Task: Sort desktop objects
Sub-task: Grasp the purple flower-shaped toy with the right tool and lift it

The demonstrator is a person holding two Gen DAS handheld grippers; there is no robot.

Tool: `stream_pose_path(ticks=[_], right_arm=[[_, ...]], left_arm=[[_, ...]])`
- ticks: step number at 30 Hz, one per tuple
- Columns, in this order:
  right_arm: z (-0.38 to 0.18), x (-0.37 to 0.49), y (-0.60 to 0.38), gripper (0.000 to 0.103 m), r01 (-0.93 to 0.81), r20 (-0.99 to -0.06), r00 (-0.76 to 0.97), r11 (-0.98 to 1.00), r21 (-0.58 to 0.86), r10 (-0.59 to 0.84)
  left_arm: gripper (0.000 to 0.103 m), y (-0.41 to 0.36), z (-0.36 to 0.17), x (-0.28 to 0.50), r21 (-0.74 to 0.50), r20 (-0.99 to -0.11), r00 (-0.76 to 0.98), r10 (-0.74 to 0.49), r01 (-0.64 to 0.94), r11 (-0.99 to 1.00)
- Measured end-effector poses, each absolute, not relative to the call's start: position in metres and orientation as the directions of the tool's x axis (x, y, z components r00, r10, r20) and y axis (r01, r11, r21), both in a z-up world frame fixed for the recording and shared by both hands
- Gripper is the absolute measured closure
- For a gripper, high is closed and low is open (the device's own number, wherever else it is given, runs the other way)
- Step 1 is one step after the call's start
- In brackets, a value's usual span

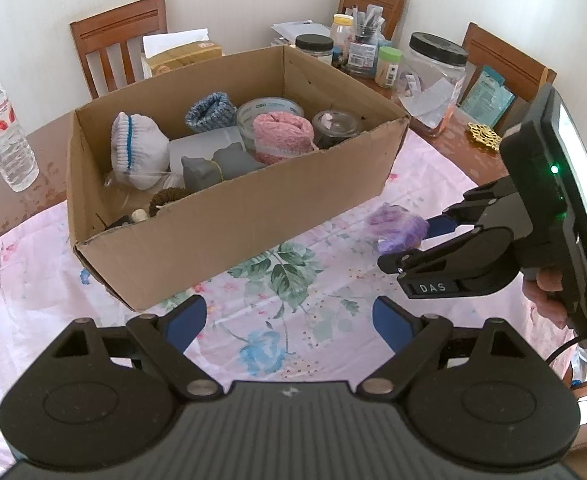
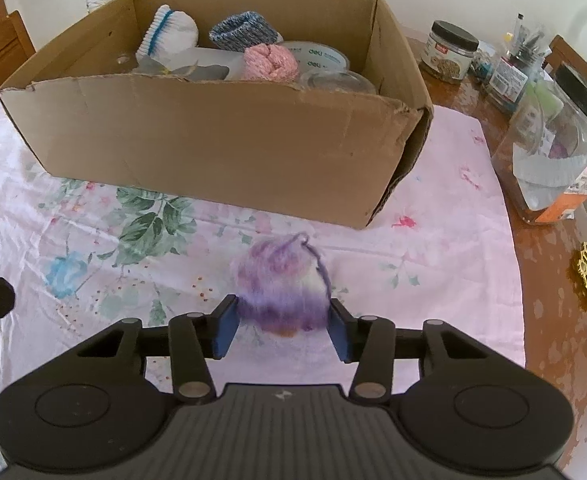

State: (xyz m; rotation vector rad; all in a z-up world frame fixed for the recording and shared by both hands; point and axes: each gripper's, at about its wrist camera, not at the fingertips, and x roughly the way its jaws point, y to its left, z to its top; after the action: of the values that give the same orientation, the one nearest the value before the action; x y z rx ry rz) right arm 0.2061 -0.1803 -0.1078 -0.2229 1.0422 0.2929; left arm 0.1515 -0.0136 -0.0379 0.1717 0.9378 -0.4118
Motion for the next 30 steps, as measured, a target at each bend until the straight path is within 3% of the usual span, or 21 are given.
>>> stream_pose_path(ticks=[14,19,30], right_arm=[[-0.11,0.219,-0.174,0.038,-0.327,-0.849,0.517,0.942,-0.072,0.114],[-0.108,0.223,-0.173,0.053,-0.334,-0.845,0.525,0.938,-0.093,0.103],[-0.067,0.212,-0.177,0.058,-0.391,-0.834,0.526,0.918,-0.064,0.166]], left_arm=[[0.013,-0.011,-0.039,0.151,-0.043,-0.813,0.516,-0.27,0.409,0.911],[0.013,-0.008,-0.039,0.151,-0.042,-0.812,0.52,-0.265,0.401,0.915],[0.013,-0.006,-0.039,0.15,-0.045,-0.809,0.523,-0.269,0.402,0.915]])
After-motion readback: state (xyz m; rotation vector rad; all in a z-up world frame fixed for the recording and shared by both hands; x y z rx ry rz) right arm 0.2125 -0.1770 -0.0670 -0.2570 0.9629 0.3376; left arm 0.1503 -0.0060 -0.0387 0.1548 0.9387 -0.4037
